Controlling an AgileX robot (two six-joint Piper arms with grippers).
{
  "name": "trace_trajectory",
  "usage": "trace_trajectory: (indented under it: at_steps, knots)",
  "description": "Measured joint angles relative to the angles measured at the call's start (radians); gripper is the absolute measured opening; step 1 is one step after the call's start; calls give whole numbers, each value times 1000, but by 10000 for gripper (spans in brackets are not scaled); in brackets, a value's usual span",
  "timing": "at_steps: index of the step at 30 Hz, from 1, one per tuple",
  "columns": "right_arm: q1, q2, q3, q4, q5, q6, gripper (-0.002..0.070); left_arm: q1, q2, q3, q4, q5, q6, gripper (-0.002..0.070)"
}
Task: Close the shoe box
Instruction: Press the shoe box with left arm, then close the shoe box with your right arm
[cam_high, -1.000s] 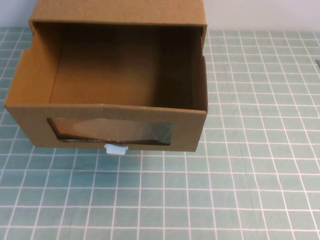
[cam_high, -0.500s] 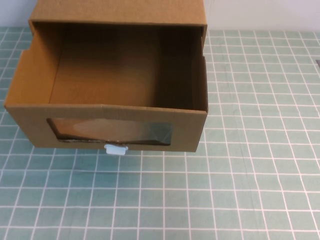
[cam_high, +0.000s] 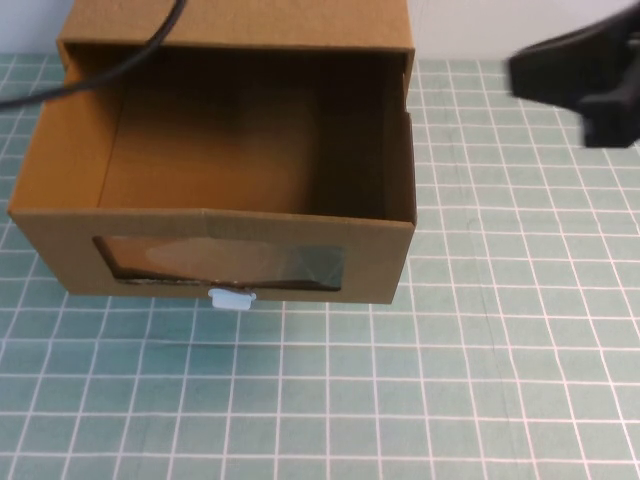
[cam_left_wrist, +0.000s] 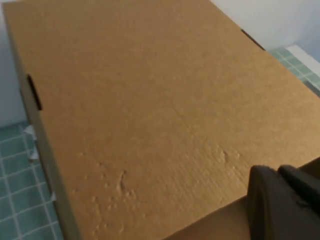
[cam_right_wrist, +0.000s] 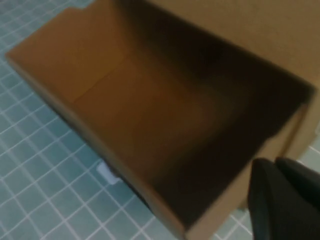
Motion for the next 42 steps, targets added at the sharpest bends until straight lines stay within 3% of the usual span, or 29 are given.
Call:
trace_trajectory:
  at_steps: [4,8,14,19,23,30,36,42]
  knots:
    - [151,42,-55,-33,3,-11,-14,0,168,-210,-75,165,5,-5]
    - [326,80,-62,-184,-6,-9,-14,0,323,-349,-154,279,5,-5]
    - [545,150,-62,-441,-43,97,-14,0,440,-400,-160,299,5,-5]
    - [674,243,-62,-516,-83,126,-14,0,480,-404,-154,297,5,-5]
    - [752,332,-62,-621,-87,181,-14,0,499,-404,-152,297,5,-5]
    - [876,376,34,-1109,-182,549,-14,0,505,-406,-152,297,5,-5]
    - [906,401,155,-1273,-295,685,-14,0,517,-408,-160,295,5,-5]
    - [906,487,187,-1612,-302,1028,-14,0,528,-410,-179,290,5,-5]
